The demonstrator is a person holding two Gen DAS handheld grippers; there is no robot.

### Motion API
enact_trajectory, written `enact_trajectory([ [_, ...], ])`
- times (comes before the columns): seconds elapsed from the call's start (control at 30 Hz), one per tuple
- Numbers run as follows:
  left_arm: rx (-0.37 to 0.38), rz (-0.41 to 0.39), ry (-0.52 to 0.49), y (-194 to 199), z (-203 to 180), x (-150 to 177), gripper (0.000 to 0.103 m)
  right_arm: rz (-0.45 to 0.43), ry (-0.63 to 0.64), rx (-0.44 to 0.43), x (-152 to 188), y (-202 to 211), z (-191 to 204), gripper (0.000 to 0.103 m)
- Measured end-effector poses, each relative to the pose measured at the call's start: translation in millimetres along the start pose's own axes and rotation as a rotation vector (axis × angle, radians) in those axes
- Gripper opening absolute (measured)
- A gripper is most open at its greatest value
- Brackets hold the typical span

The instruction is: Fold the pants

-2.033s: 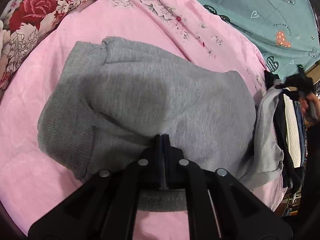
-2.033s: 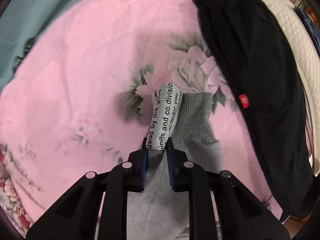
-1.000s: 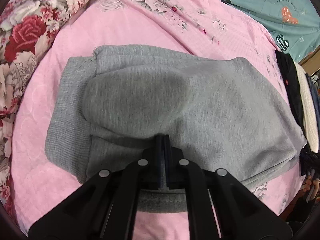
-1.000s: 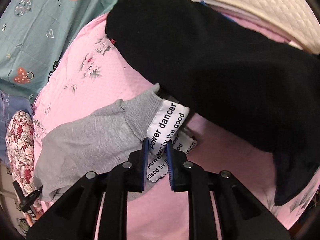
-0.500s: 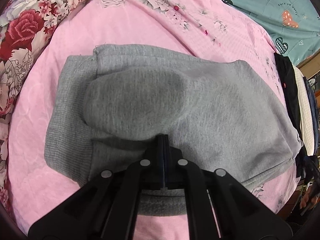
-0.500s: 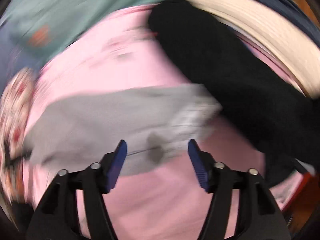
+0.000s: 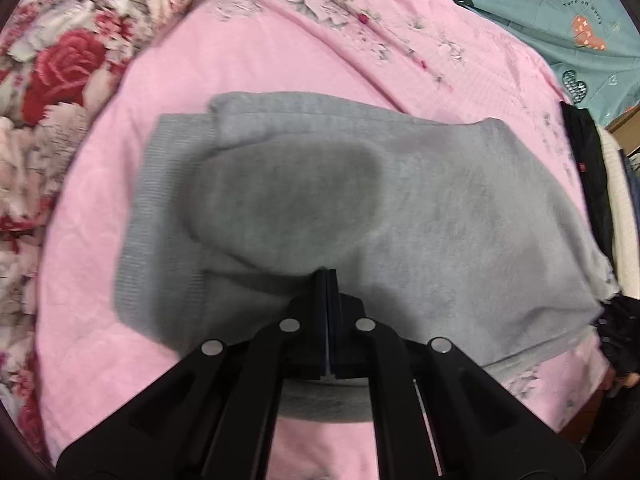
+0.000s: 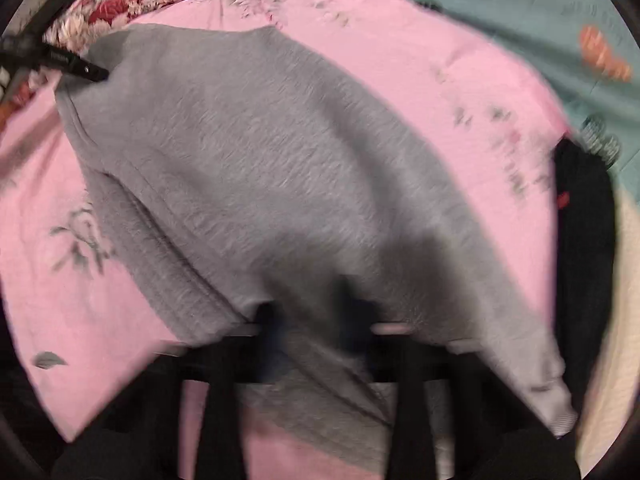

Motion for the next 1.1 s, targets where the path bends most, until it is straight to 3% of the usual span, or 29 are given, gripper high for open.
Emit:
enact_trajectory([
  [0.07,-0.060,-0.006,-0.004,1.1,11.7,0.1,0.003,-0.026,-0.003,-0.075,2.1,14.7,-5.8,0.010],
  [0.13,-0.021,0.005,0.013,-1.8,19.8,-0.6,0.003,-0.036,-0.006,-0.144,5.9,32.1,-8.2,0.010],
  [0.2,-0.027,0.004,0.008,-5.6,20.8,-1.0,0.003,-0.027,0.007,-0.186,15.6,45.0,-3.6,0.010],
  [0.33,-0.096,-0.012,-0.039,-2.5,11.0,-2.1,0.003,0.057,0.032,-0.162,27.3,16.1,13.0,0.011],
  [0.4,-0.114,-0.034,-0.063,11.1,0.7,-0.3,0.007,0.019,0.022,-0.135,26.7,14.6,14.7,0.016],
  [0.43,-0.122,-0.058,-0.088,21.9,-9.8,1.3,0.009,0.017,0.015,-0.124,25.9,16.4,14.7,0.024],
  [0.5,-0.085,-0.098,-0.134,40.4,-35.0,6.0,0.012,-0.004,-0.018,-0.138,27.5,26.3,12.0,0.039],
  [0.63,0.055,-0.149,-0.234,61.5,-118.6,12.9,0.031,-0.072,-0.141,-0.229,42.5,64.1,-7.6,0.039],
  [0.73,0.158,-0.124,-0.323,48.6,-196.4,23.7,0.031,-0.129,-0.324,-0.132,56.0,90.2,-60.0,0.039],
  [0.83,0.190,-0.057,-0.398,18.3,-248.8,37.7,0.027,-0.135,-0.479,0.019,74.1,100.5,-115.5,0.035],
  [1.0,0.186,0.051,-0.413,-20.1,-260.9,79.8,0.021,-0.023,-0.634,0.036,98.4,63.8,-157.2,0.032],
  [1.07,0.192,0.005,-0.410,-16.3,-256.8,91.1,0.021,0.069,-0.675,0.039,117.8,43.5,-157.2,0.030],
  [1.1,0.189,-0.005,-0.416,-13.6,-256.0,94.0,0.021,0.047,-0.658,0.051,120.6,43.6,-153.7,0.030],
])
Point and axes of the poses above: each gripper's, at about its wrist camera, not at the fingertips, and y roughly against the way its jaws point, z to its left, x to its underside, the point moved 4 cm from there along -y, roughly the way its jaws point, and after that the axes turned 1 degree about y, right-handed, at the moved point
